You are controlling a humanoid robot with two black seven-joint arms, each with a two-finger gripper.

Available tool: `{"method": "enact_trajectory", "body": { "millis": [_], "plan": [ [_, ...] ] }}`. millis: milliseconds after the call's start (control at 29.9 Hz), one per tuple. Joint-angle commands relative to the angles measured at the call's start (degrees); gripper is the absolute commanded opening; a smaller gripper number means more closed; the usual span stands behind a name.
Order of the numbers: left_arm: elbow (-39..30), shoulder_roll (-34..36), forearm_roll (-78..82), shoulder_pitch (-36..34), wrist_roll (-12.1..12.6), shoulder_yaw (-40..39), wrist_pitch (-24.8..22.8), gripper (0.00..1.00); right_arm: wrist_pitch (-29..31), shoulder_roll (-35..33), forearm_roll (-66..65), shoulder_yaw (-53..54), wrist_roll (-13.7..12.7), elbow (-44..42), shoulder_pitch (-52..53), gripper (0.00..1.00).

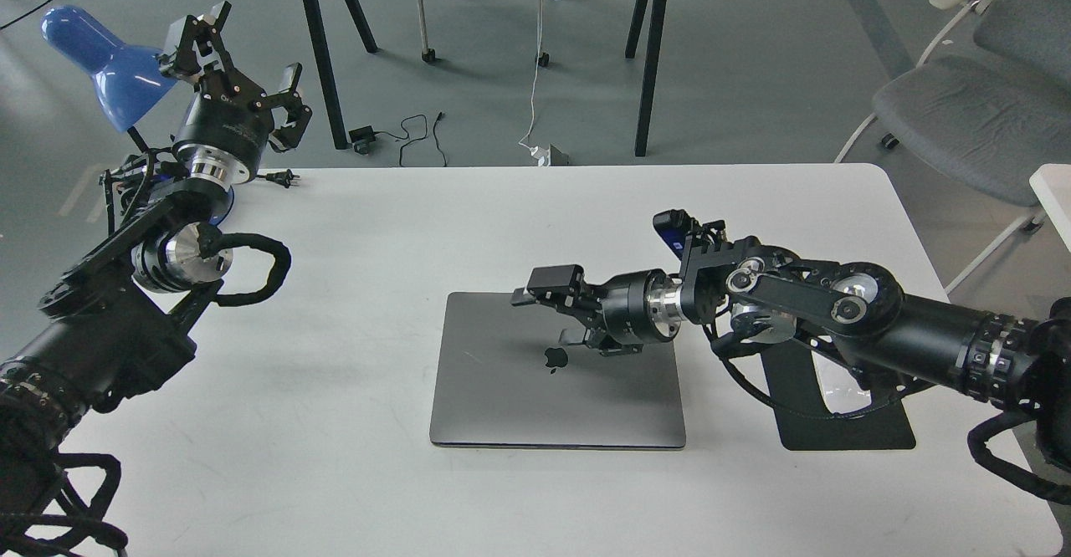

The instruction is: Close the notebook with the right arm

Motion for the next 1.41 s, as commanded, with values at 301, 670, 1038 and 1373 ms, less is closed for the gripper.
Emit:
{"method": "enact_trajectory", "body": {
  "millis": [301, 670, 1038, 1373],
  "plan": [
    [0.0, 0.0, 0.0, 0.0, 0.0, 0.1, 0.0, 1.0, -0.6, -1.3, 0.7, 31.7, 0.5, -9.1, 0.0, 1.0],
    [0.0, 0.0, 0.0, 0.0, 0.0, 0.0, 0.0, 1.0, -2.1, 0.2, 8.6, 51.8, 0.6, -12.4, -4.2, 1.0],
    [0.0, 0.0, 0.0, 0.0, 0.0, 0.0, 0.0, 1.0, -0.8, 0.7, 21.4, 57.7, 0.7, -11.4, -12.0, 1.0],
    [0.0, 0.0, 0.0, 0.0, 0.0, 0.0, 0.0, 1.0, 0.3, 1.4, 24.3, 60.3, 0.9, -7.0, -16.4, 1.0]
  ]
}}
